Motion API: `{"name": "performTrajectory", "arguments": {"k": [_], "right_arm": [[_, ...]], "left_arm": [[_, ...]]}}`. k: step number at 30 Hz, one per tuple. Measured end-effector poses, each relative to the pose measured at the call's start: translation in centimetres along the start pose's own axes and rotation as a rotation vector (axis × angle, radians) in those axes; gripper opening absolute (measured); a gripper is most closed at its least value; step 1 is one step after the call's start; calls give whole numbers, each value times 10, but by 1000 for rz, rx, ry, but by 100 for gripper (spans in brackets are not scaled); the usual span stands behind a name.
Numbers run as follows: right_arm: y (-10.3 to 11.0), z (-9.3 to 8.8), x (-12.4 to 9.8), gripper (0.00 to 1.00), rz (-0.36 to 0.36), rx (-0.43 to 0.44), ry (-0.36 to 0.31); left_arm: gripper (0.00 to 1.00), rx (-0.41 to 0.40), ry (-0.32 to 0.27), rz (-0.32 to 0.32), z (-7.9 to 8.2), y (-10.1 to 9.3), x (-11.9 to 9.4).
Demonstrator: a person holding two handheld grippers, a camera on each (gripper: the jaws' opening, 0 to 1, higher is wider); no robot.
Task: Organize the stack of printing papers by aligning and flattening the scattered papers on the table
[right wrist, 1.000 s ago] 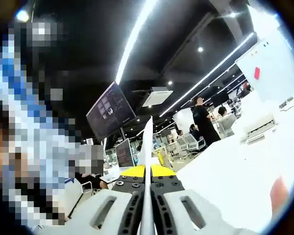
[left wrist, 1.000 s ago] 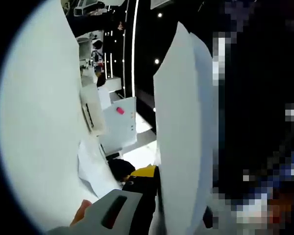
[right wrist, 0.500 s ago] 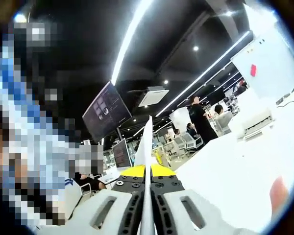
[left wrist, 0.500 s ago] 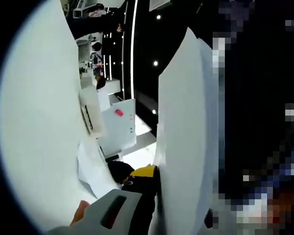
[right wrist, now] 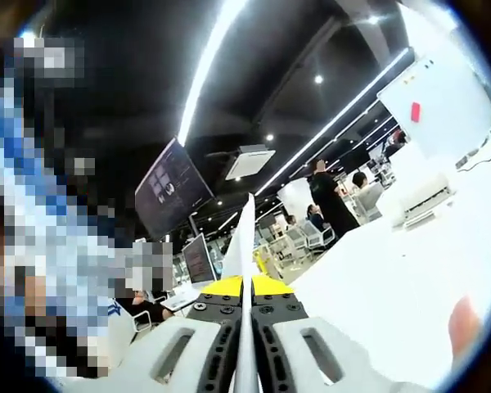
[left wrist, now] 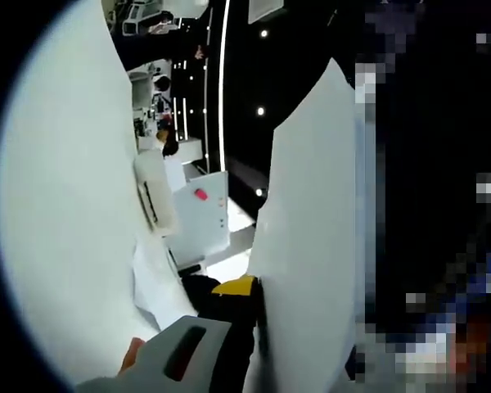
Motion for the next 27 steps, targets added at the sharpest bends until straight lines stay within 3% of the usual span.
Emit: {"name": "performTrajectory", "arguments": {"k": [10,27], "right_arm": [[2,-14,1,0,3,51,0],[-1,-21,-9,0,-12,80,-12]], "left_arm": [[11,-2,2,-5,0,2,2],[11,-5,-10,-10,1,1,2]]}}
Point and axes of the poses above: the point that each gripper's makers call its tool centre point, and the gripper's own axes: x roughly forward along the fingers, y roughly to its left, z roughly out of its top, the point moved 1 cm from there along -x, roughly backward along the fingers, and after that the axes turned 6 degrees about -y, right-handed, at the moved point
